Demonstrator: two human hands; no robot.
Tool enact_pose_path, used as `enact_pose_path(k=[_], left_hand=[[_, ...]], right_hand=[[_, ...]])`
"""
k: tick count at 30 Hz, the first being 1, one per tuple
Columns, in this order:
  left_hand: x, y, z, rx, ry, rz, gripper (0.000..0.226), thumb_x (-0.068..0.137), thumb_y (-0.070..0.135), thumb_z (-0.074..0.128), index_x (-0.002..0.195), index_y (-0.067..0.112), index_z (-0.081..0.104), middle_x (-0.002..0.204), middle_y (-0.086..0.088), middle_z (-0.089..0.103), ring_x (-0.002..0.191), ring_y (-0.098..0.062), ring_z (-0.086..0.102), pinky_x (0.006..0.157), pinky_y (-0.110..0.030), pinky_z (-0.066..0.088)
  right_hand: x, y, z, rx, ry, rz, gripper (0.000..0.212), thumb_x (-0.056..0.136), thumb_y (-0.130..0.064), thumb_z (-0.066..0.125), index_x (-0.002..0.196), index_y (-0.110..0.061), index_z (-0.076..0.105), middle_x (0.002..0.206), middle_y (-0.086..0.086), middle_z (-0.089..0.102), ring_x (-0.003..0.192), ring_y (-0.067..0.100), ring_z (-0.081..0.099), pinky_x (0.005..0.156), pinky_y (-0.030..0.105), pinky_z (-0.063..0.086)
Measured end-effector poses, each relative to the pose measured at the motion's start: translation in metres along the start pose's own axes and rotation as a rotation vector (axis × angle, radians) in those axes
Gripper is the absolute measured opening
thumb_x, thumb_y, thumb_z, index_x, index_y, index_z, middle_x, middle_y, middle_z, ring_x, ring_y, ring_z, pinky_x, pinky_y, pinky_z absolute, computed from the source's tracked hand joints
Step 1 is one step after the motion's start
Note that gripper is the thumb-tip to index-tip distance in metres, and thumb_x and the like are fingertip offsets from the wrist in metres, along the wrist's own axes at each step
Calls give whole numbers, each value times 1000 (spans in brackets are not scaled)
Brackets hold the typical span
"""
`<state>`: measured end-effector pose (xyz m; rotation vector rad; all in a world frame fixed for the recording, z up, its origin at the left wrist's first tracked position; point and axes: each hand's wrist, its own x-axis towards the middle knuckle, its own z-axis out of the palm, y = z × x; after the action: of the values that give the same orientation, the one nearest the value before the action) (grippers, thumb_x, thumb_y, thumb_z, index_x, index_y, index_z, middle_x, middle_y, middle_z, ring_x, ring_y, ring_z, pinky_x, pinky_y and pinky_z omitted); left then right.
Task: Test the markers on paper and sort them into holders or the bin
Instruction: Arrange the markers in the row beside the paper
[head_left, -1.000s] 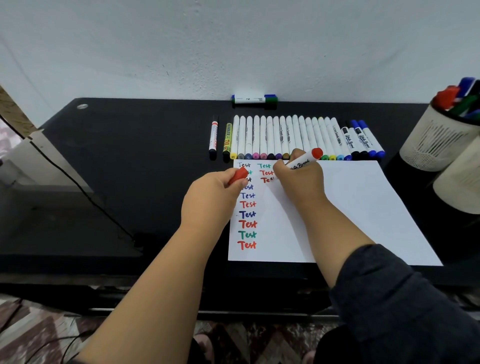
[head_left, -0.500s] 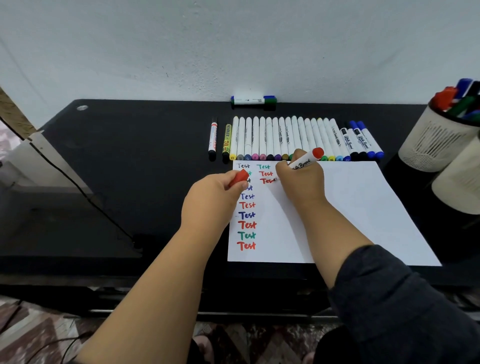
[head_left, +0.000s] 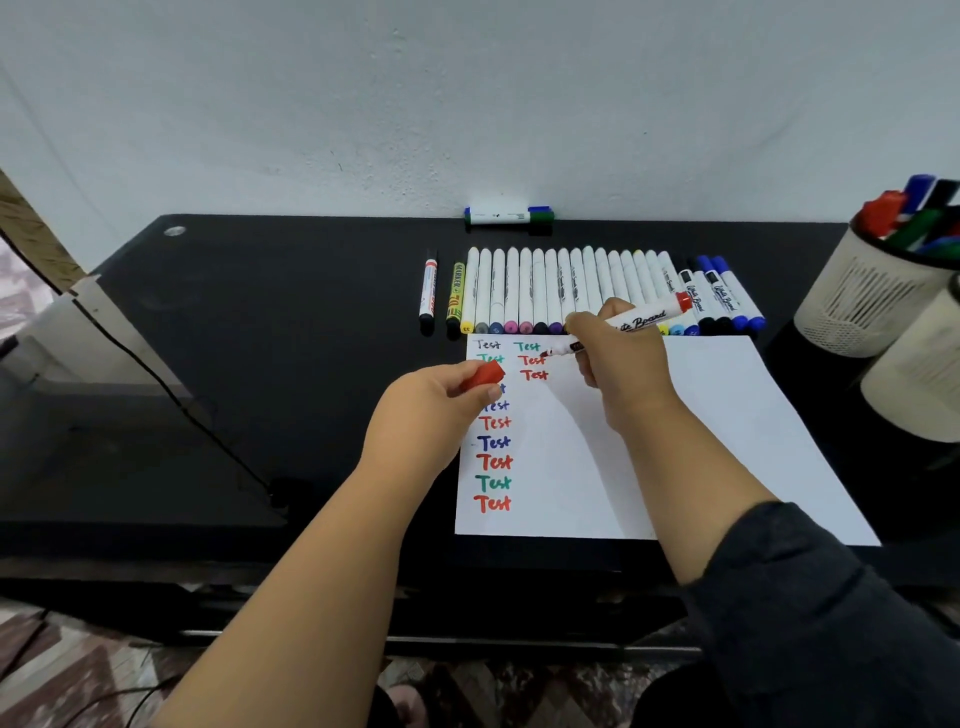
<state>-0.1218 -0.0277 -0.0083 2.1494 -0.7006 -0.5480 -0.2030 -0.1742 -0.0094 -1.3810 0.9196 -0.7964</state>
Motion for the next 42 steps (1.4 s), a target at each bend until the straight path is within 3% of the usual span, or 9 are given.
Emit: enact_pose_path(k=[2,7,10,16,20,22,29,36,42], left_hand=[[-1,1,0,-90,-9,-14,44,87,36,63,130,32,54,121,11,61,87,-2,53,80,-23,47],[-5,4,2,-221,-51,0,41,83,30,68,124,28,61,88,26,58,63,11,53,49,-4,39],[-8,5,4,-234,-75,7,41,83,30,68,123,28,61,78,27,53,59,11,56,42,1,35],[-11,7,5,-188,-86,46,41,84,33,66,124,31,60,82,26,55,70,1,55,47,-3,39],[-11,7,2,-224,-74,38,36,85,29,67,120,30,63,78,26,56,60,12,57,43,0,37],[-12,6,0,-216,-67,34,36,84,30,67,120,31,63,78,27,57,65,6,58,45,-2,38],[-14,9,5,-213,-117,-9,36,83,32,68,118,27,65,82,21,59,81,-8,60,62,-19,44],[-14,9,8,-216,-96,-37,27,85,28,66,113,27,68,76,21,58,69,-3,58,56,-15,45],[-13,10,10,-154,-53,-12,30,88,26,63,118,26,65,82,17,59,82,-12,62,71,-26,53]], right_hand=[[-4,-7,-1,109,-78,2,39,84,-4,57,58,-18,32,43,-5,34,39,10,29,40,18,24],[-16,-12,2,136,-157,-22,40,86,-2,57,58,-16,31,43,-4,36,39,9,28,39,18,21],[-22,-12,4,125,-174,-18,39,87,-4,58,59,-16,33,51,2,42,41,8,33,39,18,24],[-29,-12,9,47,-268,24,39,87,-10,62,59,-17,36,49,-2,42,40,7,35,38,16,27],[-32,-13,9,50,-350,38,34,91,-32,59,64,-16,48,47,-1,43,42,9,34,43,19,27],[-34,-16,8,70,-349,78,37,95,-38,50,66,-16,54,45,-1,46,42,9,36,45,20,28],[-43,-22,15,123,-124,145,14,93,-12,50,83,-18,55,68,-3,58,50,3,51,36,10,34],[-41,-12,21,85,-101,152,17,94,-15,47,79,-20,53,68,-4,58,53,5,49,36,11,33],[-42,-10,22,47,-93,99,23,96,-17,46,74,-22,53,70,-3,62,55,4,56,38,11,36]])
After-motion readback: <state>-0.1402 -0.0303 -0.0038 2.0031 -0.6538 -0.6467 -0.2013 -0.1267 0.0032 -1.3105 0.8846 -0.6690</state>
